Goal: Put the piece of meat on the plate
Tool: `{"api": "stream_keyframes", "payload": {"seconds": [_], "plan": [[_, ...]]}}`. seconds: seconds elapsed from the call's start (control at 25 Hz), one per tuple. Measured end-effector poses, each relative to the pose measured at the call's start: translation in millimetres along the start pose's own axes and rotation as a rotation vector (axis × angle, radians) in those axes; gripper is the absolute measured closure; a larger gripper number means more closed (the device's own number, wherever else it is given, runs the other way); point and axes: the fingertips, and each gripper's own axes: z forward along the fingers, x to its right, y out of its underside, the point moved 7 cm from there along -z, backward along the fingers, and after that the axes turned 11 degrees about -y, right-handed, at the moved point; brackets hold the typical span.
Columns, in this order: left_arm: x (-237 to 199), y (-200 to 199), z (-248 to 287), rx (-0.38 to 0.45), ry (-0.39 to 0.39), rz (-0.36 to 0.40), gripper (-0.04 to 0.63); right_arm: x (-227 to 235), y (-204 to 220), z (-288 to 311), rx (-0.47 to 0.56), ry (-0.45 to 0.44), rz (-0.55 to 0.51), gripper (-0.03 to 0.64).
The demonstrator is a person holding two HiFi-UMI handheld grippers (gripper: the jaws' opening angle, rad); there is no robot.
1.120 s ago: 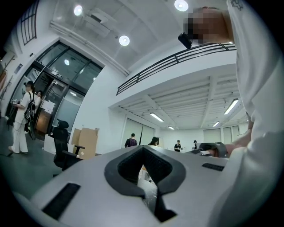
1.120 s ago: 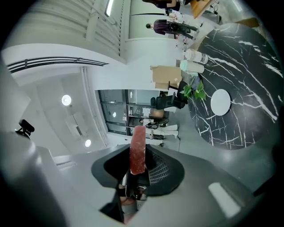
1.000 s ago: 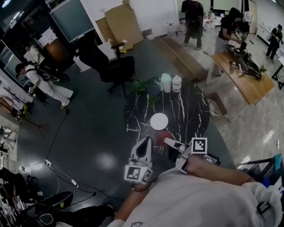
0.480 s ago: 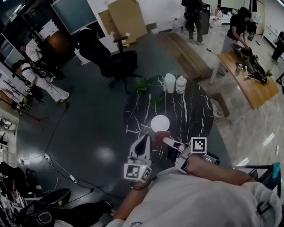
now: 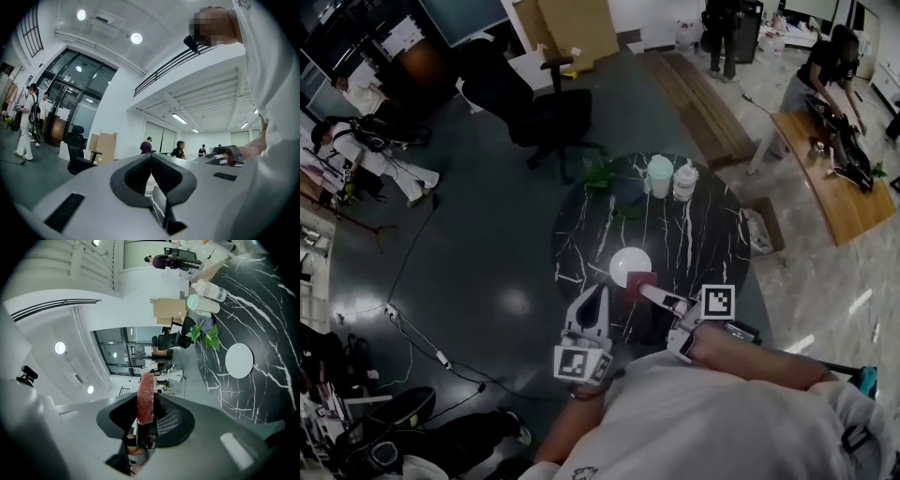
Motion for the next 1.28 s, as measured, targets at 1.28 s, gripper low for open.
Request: {"api": "stream_keyframes", "payload": {"seconds": [1.28], "plan": [[-71, 129, 123, -0.113, -0.112, 0.091, 0.588, 179, -97, 5, -0.039, 0.228, 0.081, 0.526]]}}
